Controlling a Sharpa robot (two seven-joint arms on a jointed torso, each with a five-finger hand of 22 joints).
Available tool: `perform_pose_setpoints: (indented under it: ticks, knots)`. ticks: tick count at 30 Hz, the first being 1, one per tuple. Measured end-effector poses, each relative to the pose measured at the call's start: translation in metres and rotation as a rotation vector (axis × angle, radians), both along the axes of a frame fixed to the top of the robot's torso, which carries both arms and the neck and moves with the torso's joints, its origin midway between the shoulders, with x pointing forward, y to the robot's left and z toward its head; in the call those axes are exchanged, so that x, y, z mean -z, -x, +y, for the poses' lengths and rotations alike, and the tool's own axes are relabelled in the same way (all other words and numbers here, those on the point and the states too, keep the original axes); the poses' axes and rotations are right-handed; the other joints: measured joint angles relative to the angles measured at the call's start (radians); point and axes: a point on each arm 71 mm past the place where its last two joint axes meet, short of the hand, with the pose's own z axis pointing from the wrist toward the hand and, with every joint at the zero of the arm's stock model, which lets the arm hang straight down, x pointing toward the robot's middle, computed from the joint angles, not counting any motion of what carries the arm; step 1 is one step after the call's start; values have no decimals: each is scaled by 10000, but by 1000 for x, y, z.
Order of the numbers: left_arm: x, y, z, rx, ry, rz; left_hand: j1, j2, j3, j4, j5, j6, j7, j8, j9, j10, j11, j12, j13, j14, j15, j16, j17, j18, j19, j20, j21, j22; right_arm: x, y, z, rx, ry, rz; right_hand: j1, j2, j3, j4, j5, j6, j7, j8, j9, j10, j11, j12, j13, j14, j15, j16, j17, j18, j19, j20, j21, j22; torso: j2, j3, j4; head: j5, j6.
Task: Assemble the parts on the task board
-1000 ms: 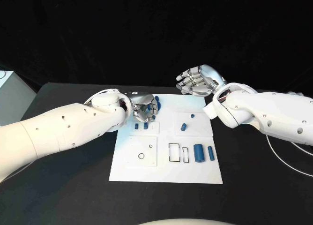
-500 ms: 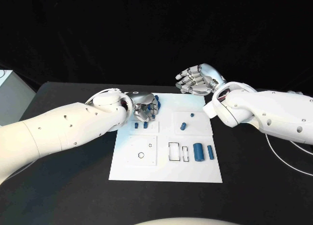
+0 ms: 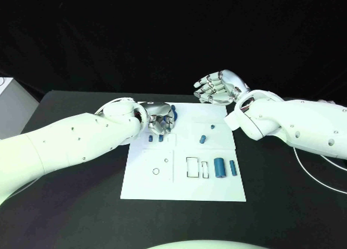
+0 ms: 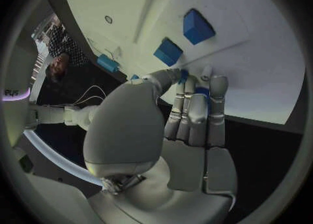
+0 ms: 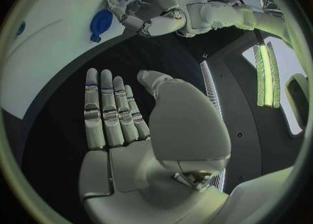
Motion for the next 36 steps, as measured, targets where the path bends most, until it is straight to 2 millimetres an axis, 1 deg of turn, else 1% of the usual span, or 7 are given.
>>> perform_pose_setpoints:
  ticks: [2, 13, 16, 19, 21, 27, 36]
  knots:
    - [0, 0, 0, -1, -9, 0, 10, 14, 26, -26, -11, 33, 0, -53, -4, 29, -8, -4, -4, 66, 26, 61, 51, 1, 42, 28, 20, 76, 0, 0, 0, -1, -1, 3, -31, 31, 0, 0, 0, 0, 0, 0, 0, 0, 0, 0, 0, 0, 0, 0, -11, 0, 0, 0, 0, -15, 0, 0, 0, -1, 6]
    - [0, 0, 2, -30, 128, -147, 23, 108, 221, -277, -90, 263, -35, -245, -34, 538, -73, -283, -104, 447, -94, 272, 449, 2, 443, -71, 543, 733, 0, 0, 0, -12, -6, 15, -41, 41, 0, 0, 38, 0, -1, 0, 0, 0, 0, 0, -19, 0, 0, -39, -24, -1, 0, 0, 0, -32, -3, -4, 4, -7, 31]
    - [0, 0, 4, -45, 251, -235, -6, 155, 246, -301, -91, 321, -36, -246, -38, 571, -106, -331, -107, 477, -64, 305, 488, 2, 505, -78, 544, 800, 0, 0, 0, -16, -7, 20, -41, 41, 0, 0, 38, 0, -2, 0, 0, 0, 0, 0, -19, 1, 0, -39, -24, -1, 1, 0, 0, -33, -3, -7, 2, -7, 48]
    - [-1, 2, 7, -53, 461, -339, -6, 155, 265, -320, -91, 322, -36, -295, -39, 607, -71, -369, -107, 510, -97, 306, 504, -160, 506, -78, 597, 858, 0, 0, 0, -16, -5, 25, -41, 42, 0, 0, 38, 0, -2, 0, 0, 0, 0, 0, -34, 0, 0, -39, -41, -1, 1, 0, 0, -52, -3, -6, 1, -7, 59]
    - [-5, 3, 10, -54, 698, -414, -6, 155, 275, -331, -91, 321, -37, -295, -39, 607, -71, -369, -108, 545, -62, 305, 520, -159, 542, -43, 620, 883, 0, 0, 0, -12, -3, 29, -41, 41, 0, 0, 38, 0, -2, 0, 0, 0, 0, 0, -37, 0, 0, -39, -43, -1, 1, 0, 0, -57, -8, -6, 2, -15, 75]
    - [-18, 8, 17, -54, 1406, -506, -6, 154, 275, -331, -92, 356, -2, -356, -41, 678, -69, -436, -113, 545, -62, 345, 544, -159, 578, -78, 635, 934, 1, 0, -1, 6, 4, 49, -41, 42, 0, 1, 38, 0, -2, 0, 0, 0, 0, 0, -37, 1, 0, -39, -44, -2, 1, 0, 0, -57, -21, -7, 15, -28, 116]
    - [-30, 14, 41, -352, 2095, -185, -46, 194, 248, -358, -93, 391, -38, -363, -53, 678, -70, -484, -126, 579, -96, 345, 555, -159, 577, -78, 679, 966, 2, 0, -4, 37, 14, 76, -41, 41, 0, 1, 38, 1, -3, 0, 1, 0, 0, 0, -54, 1, 0, -39, -59, -3, 1, 0, 0, -79, -36, 0, 53, -2, 121]
